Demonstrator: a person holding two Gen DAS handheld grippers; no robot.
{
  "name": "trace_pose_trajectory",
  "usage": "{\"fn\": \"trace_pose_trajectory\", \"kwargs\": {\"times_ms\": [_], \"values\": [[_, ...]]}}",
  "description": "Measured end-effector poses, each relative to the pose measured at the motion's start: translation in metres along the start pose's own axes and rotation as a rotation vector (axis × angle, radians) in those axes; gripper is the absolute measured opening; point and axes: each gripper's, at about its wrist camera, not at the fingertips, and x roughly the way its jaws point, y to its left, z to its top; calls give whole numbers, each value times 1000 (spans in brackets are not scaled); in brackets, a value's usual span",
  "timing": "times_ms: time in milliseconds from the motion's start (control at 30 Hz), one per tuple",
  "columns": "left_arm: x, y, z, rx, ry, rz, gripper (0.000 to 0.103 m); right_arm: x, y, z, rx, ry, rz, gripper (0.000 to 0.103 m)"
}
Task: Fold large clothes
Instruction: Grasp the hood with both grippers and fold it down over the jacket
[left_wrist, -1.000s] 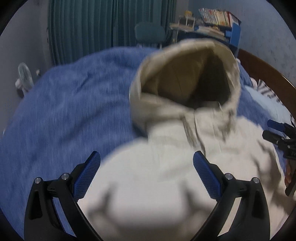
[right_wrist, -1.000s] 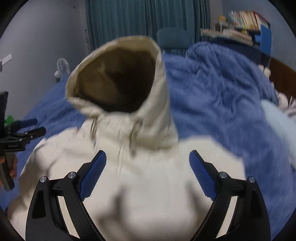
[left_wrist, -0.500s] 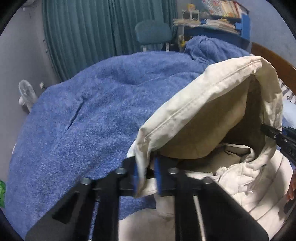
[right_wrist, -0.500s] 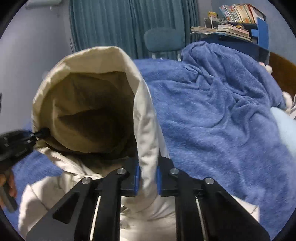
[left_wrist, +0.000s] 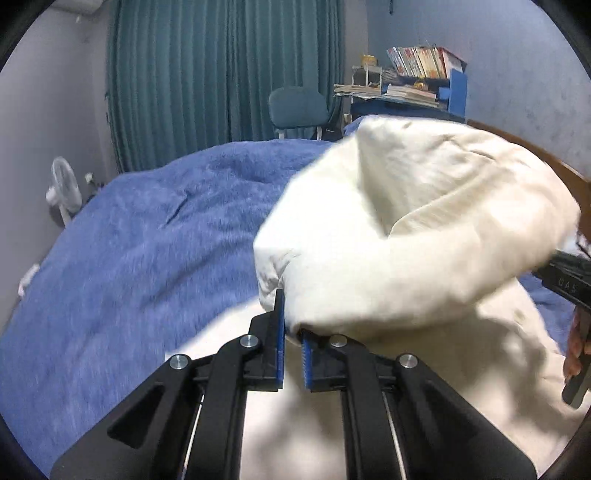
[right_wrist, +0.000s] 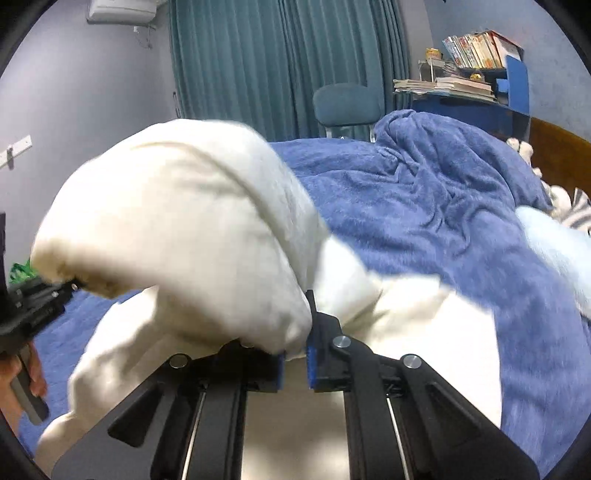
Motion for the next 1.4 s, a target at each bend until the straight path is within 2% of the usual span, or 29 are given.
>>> {"fn": "trace_pose_trajectory", "kwargs": {"times_ms": [67,133,200,267,333,467,567,600,633,667,700,733,833,933,967,1067,1100,1167,1233,1300,1333,1400], "values": [[-20,0,-17,-40,18,-27,5,-18,4,-13,22,1,7,9],[-37,-3,-35,-25,30,-22,5,-38,9,-31,35,-2,7,9],[-39,-5,-43,-9,55,-17,5,-45,14,-46,13,-3,7,9],[-32,-2,-50,-28,92,-20,5,-35,21,-56,-59,16,-14,9],[-20,3,-56,-58,111,-20,5,-21,22,-59,-78,36,0,9],[20,16,-71,-46,181,32,5,10,24,-55,-134,71,-4,9],[33,33,-81,-100,222,-10,6,23,23,-57,-167,80,-18,9],[30,40,-84,-136,213,-53,15,25,20,-57,-157,84,-20,9],[27,44,-85,-150,208,-73,37,27,17,-57,-145,87,-19,9],[20,48,-84,-153,194,-74,53,27,16,-56,-139,86,-18,9],[10,51,-82,-138,157,-47,73,27,14,-55,-133,83,-16,9],[1,51,-79,-124,122,-44,74,27,14,-55,-130,80,-13,9],[-32,46,-57,-87,12,-129,74,26,15,-55,-130,69,-2,9],[-41,21,-33,-52,18,-199,74,24,23,-59,-157,62,2,10],[-43,2,-21,-16,15,-222,74,24,26,-61,-165,62,9,11],[-46,-46,-4,84,14,-251,74,23,30,-63,-183,61,51,16],[-45,-60,-1,120,5,-235,71,22,31,-64,-189,61,77,18],[-38,-76,3,160,0,-211,62,19,34,-65,-209,55,113,19],[-23,-83,1,154,58,-224,43,18,36,-66,-234,61,138,19],[-2,-75,-7,123,113,-207,39,19,35,-67,-239,71,155,19],[10,-65,-12,104,144,-175,33,20,34,-67,-242,76,158,19],[32,-43,-23,65,194,-161,25,23,32,-66,-245,91,153,22]]}}
